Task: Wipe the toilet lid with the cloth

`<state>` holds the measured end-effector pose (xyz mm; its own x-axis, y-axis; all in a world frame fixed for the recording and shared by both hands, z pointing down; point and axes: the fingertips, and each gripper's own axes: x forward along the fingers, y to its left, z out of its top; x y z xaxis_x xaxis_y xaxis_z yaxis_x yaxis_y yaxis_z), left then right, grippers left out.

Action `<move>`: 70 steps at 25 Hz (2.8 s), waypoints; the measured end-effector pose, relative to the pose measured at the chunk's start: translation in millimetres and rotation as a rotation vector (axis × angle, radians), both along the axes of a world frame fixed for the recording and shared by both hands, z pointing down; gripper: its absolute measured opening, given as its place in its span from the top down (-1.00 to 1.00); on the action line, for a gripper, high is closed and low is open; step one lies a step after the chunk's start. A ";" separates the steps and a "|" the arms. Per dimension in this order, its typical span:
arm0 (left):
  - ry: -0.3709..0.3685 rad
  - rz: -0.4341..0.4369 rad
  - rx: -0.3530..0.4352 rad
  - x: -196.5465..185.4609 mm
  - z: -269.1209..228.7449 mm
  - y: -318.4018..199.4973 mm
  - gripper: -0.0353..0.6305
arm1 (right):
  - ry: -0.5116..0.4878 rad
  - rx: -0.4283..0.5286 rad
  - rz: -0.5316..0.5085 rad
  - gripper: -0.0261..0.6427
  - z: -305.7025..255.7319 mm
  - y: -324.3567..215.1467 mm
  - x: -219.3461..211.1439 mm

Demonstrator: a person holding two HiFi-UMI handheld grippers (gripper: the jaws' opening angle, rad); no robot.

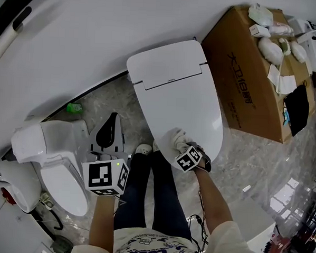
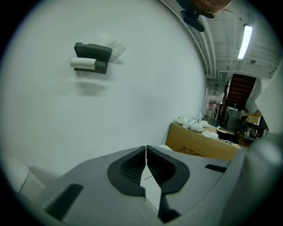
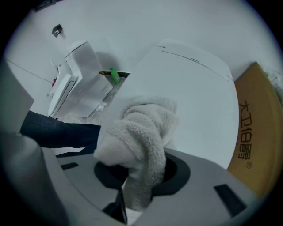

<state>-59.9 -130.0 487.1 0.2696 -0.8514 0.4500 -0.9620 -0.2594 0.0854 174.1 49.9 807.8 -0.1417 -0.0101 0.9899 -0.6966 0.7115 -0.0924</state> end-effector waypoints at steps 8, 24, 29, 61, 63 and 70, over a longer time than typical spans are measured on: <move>-0.013 0.014 -0.005 15.7 1.2 -5.7 0.86 | 0.065 0.006 0.093 0.60 1.1 -15.8 76.3; -0.028 0.031 -0.015 46.5 6.6 -4.5 0.86 | 0.161 0.023 0.276 0.61 1.3 -24.7 183.3; -0.025 0.031 -0.001 55.9 2.3 -1.2 0.86 | 0.164 0.010 0.323 0.61 3.0 -14.0 191.2; 0.016 0.064 0.035 -29.3 -23.5 42.4 0.86 | 0.120 -0.107 0.452 0.62 5.5 92.6 22.4; 0.019 0.063 0.035 -34.3 -24.5 43.1 0.86 | 0.075 -0.118 0.457 0.63 4.8 92.5 -0.3; 0.047 0.034 0.048 -49.5 -42.2 40.9 0.86 | -0.149 -0.035 0.526 0.63 -33.0 49.6 -82.9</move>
<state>-109.4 -89.0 444.9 0.3186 -0.8616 0.3951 -0.9478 -0.2966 0.1172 91.2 99.5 774.8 -0.2647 -0.0850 0.9606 -0.9352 0.2655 -0.2342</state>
